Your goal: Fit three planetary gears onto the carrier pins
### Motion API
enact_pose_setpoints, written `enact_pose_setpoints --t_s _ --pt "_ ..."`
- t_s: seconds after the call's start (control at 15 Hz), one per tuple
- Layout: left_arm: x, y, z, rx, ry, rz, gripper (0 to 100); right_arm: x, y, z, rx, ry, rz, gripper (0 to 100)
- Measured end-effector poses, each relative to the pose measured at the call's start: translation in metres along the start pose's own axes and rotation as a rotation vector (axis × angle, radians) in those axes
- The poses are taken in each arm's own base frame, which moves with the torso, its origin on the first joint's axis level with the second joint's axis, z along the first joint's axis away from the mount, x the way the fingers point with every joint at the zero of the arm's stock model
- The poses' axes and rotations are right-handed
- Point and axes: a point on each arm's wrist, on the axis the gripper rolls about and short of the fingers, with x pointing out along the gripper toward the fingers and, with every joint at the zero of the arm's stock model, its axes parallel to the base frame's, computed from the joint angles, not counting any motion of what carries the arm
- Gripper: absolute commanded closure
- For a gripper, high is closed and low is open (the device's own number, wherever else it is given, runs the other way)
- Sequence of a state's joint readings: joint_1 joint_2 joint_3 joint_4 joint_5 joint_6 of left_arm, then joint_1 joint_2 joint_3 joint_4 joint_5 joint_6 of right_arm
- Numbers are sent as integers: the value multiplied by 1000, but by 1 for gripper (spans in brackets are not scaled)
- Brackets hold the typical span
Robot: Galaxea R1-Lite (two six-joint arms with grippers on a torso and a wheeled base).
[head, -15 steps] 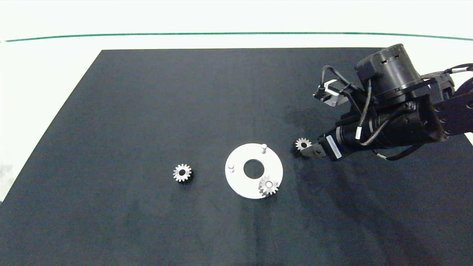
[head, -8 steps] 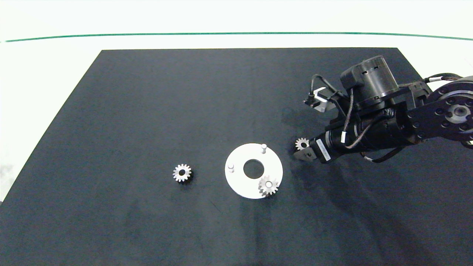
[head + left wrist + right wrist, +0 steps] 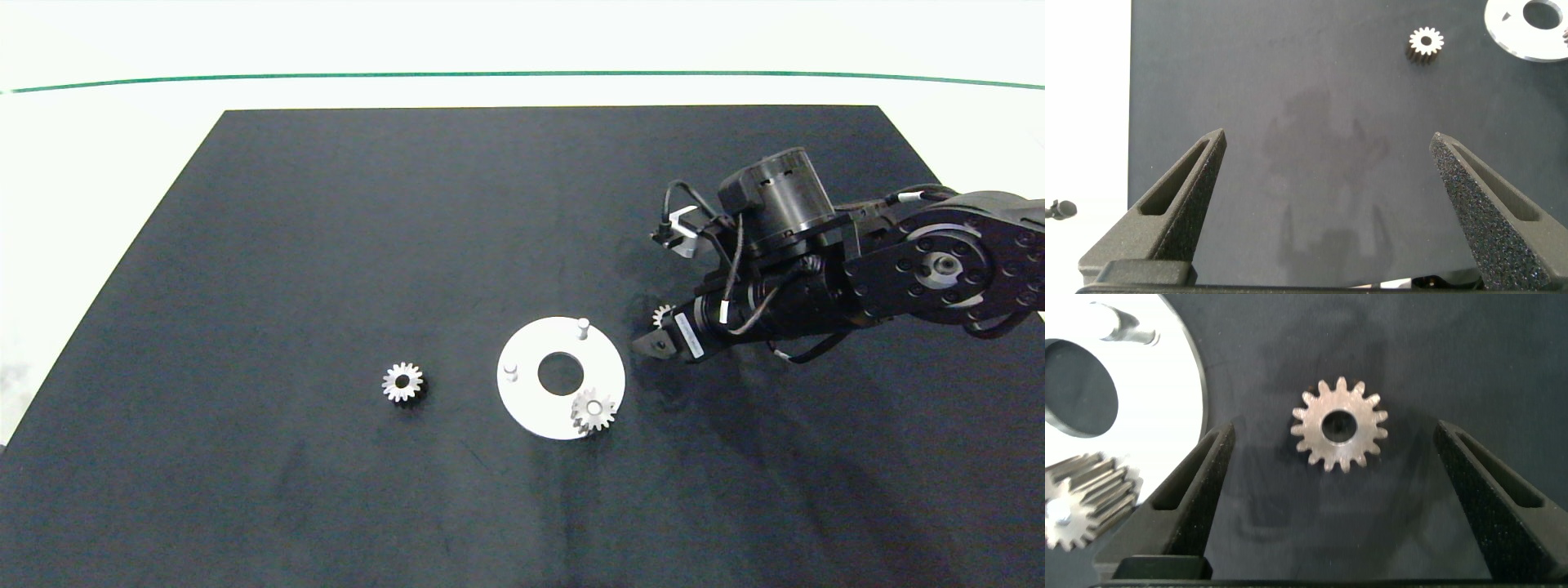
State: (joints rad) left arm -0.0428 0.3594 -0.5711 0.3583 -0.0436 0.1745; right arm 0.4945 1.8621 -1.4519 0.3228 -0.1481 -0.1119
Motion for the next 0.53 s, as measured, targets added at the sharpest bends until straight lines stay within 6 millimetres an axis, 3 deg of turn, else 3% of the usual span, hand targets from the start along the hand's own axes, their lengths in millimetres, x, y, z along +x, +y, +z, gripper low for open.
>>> enact_pose_setpoints --t_s 0.53 --pt "1 0 1 1 2 -1 0 2 -1 3 5 -19 -4 22"
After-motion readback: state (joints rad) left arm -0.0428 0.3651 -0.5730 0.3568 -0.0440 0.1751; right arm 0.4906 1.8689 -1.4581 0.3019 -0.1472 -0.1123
